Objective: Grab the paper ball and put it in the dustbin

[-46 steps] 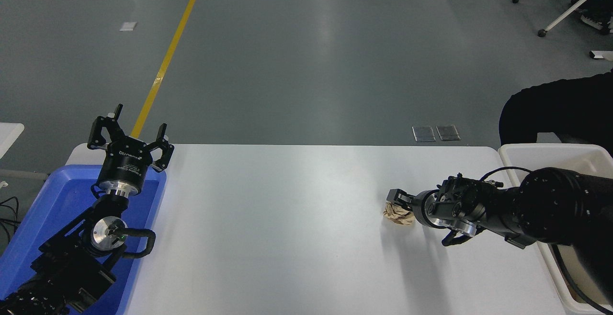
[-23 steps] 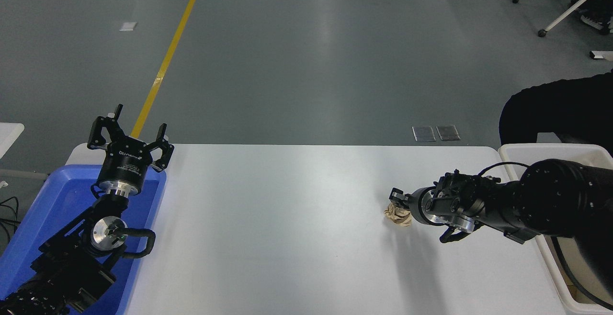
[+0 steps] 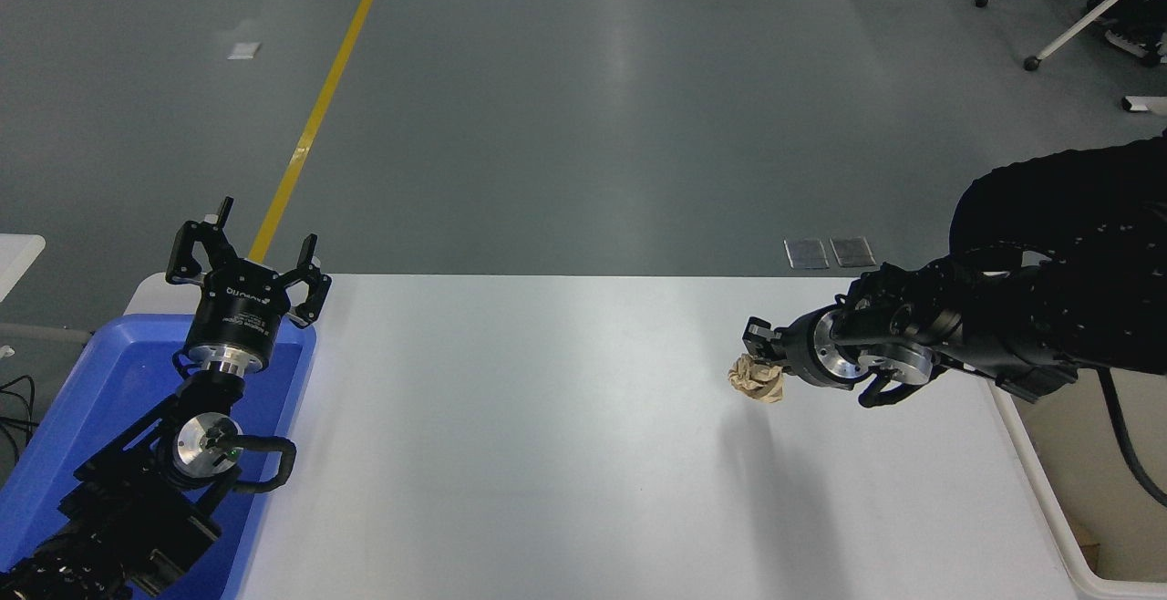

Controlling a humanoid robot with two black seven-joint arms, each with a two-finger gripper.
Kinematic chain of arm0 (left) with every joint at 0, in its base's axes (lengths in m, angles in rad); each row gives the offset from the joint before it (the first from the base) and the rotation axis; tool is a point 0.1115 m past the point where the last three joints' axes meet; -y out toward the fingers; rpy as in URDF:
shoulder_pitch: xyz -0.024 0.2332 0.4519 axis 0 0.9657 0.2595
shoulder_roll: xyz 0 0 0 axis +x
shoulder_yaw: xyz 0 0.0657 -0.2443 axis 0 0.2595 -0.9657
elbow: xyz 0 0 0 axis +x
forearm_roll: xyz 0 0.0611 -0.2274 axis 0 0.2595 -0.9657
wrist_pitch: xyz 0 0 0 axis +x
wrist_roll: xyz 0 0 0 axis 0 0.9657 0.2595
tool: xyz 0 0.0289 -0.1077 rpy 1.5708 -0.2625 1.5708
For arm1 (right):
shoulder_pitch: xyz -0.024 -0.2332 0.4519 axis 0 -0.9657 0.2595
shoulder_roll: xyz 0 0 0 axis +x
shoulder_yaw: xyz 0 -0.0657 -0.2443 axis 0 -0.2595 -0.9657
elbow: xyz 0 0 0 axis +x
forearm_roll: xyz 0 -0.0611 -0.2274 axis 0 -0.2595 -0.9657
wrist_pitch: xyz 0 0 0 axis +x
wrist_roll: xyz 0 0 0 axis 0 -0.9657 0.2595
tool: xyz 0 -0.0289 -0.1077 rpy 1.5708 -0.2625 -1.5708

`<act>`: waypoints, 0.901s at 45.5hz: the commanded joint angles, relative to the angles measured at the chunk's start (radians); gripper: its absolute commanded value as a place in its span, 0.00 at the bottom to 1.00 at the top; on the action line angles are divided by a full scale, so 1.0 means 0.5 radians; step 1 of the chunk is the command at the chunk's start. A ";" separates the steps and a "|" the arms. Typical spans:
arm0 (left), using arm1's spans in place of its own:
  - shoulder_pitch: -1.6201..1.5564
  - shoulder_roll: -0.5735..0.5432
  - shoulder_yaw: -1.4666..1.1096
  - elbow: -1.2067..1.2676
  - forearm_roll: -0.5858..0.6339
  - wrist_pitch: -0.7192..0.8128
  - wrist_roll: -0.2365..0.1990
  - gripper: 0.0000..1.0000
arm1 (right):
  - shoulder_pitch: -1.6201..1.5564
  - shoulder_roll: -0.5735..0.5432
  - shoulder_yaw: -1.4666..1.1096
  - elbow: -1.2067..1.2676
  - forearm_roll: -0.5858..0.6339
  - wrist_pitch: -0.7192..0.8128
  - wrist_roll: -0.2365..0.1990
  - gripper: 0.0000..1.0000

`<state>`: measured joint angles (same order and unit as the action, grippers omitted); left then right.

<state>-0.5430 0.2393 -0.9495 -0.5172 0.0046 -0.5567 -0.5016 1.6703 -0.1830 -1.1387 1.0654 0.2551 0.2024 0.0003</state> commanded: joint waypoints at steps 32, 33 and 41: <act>0.000 0.000 0.000 0.000 0.000 0.000 0.000 0.98 | 1.108 -0.217 -0.198 0.299 -0.118 0.626 -0.004 0.00; 0.000 0.000 0.000 0.000 0.000 0.000 0.000 0.98 | 1.105 -0.220 -0.198 0.299 -0.124 0.629 -0.004 0.00; 0.000 0.000 0.000 0.000 0.000 0.000 0.000 0.98 | 1.084 -0.220 -0.284 0.299 -0.127 0.626 -0.004 0.00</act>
<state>-0.5430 0.2393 -0.9495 -0.5169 0.0046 -0.5569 -0.5016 2.2045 -0.2903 -1.2431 1.2114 0.2066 0.5090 -0.0009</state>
